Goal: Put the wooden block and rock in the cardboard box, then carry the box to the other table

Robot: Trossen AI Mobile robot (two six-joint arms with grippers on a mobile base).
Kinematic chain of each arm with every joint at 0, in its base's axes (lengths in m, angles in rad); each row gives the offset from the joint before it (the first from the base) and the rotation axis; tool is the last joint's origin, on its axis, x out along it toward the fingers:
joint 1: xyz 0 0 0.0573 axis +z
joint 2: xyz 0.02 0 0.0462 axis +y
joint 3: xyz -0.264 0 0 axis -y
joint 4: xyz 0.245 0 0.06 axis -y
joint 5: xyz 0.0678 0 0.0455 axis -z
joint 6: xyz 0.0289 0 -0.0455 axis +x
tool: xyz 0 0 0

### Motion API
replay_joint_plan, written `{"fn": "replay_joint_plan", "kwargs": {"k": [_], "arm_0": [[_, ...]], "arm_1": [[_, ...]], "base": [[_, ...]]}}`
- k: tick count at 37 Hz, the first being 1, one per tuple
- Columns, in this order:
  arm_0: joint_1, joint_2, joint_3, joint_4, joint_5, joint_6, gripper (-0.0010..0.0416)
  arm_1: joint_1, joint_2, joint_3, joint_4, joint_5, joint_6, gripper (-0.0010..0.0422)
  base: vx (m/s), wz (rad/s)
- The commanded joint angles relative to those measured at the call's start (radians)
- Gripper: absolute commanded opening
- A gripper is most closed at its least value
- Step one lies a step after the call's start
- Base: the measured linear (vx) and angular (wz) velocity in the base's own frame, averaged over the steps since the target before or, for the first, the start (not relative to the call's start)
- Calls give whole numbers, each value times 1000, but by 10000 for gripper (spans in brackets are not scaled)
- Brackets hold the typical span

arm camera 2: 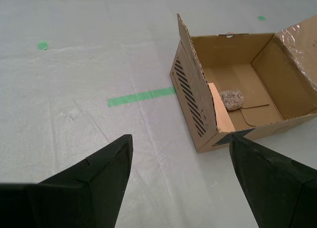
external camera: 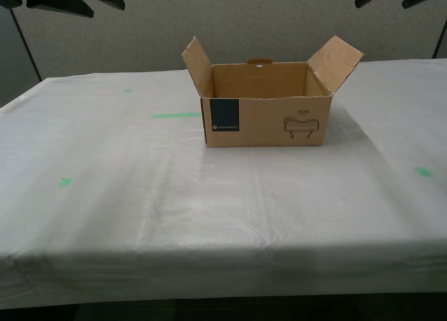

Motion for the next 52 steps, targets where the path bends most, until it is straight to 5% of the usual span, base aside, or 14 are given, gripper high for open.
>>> {"fn": "replay_joint_plan", "kwargs": {"k": [1, 52], "arm_0": [[0, 0, 0, 1, 1, 0, 393], [0, 0, 0, 1, 1, 0, 393]], "arm_1": [[-1, 0, 0, 2, -2, 3, 263], [-1, 0, 0, 2, -2, 3, 263]], "base": [[0, 0], [0, 0]]}}
